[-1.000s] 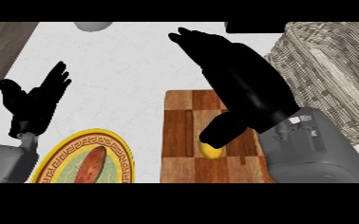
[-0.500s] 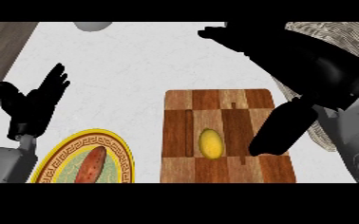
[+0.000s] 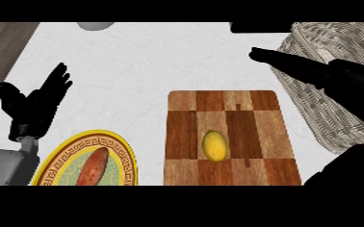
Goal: Pick the lemon from the cutting board and place it in the basket
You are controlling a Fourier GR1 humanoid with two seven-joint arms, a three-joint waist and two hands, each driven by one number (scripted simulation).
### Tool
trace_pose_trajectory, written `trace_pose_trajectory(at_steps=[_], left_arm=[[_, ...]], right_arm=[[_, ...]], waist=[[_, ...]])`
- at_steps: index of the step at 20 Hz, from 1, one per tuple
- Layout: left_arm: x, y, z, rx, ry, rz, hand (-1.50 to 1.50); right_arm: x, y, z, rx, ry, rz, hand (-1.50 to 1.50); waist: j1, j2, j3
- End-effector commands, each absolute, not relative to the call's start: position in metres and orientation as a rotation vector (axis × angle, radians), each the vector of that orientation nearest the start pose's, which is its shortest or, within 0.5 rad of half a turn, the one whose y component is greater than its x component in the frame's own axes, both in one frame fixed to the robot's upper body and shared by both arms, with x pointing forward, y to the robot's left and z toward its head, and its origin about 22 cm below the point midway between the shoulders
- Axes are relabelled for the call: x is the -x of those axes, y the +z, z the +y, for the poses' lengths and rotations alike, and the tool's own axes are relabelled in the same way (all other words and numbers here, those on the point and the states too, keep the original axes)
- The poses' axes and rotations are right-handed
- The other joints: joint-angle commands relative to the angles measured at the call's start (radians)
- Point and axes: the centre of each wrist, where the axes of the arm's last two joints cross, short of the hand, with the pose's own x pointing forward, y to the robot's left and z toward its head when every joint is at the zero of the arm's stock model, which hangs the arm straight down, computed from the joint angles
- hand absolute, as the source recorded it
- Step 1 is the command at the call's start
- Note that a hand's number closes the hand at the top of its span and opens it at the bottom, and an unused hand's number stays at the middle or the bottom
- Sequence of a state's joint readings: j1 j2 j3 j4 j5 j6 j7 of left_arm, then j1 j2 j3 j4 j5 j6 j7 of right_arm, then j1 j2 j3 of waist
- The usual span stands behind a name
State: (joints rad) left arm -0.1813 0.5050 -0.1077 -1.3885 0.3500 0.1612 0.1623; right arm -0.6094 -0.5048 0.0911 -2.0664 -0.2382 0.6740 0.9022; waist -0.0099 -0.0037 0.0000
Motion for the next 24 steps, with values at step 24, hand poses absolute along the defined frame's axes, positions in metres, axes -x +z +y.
trace_pose_trajectory(at_steps=[24], left_arm=[[-0.297,0.039,0.322,-0.188,-0.056,-1.395,0.00]], right_arm=[[-0.255,0.055,-0.147,0.230,1.201,-1.461,-1.50]], waist=[[0.012,0.004,0.000]])
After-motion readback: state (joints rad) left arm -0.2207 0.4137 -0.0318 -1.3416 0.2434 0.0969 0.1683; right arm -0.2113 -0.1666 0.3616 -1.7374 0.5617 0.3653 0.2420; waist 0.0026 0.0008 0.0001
